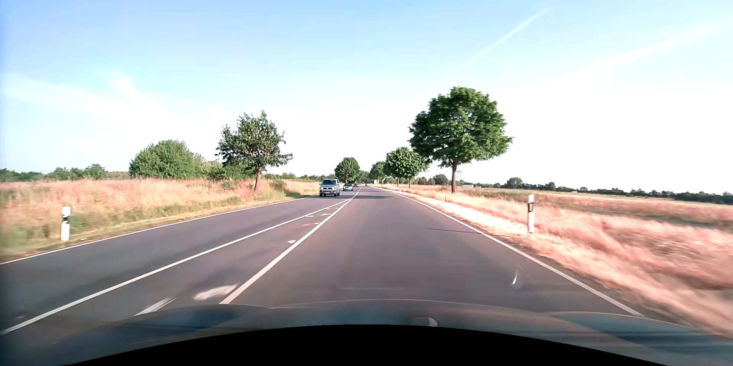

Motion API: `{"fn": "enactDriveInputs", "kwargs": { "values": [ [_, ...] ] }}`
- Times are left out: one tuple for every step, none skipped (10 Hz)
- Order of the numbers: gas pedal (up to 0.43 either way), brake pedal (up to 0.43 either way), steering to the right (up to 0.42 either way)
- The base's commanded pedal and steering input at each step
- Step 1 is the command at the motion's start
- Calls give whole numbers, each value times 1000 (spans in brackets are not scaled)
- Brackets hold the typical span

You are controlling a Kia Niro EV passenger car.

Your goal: Follow the waypoints while adhering to traffic rules and regulations

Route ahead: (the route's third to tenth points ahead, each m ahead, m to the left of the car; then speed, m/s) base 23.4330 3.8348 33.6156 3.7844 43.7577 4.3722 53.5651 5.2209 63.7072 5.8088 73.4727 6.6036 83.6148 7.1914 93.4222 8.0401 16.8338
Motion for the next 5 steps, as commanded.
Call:
{"fn": "enactDriveInputs", "kwargs": {
  "values": [
    [287,0,-14],
    [287,0,-14],
    [280,0,-14],
    [280,0,-14],
    [260,0,-14]
  ]
}}
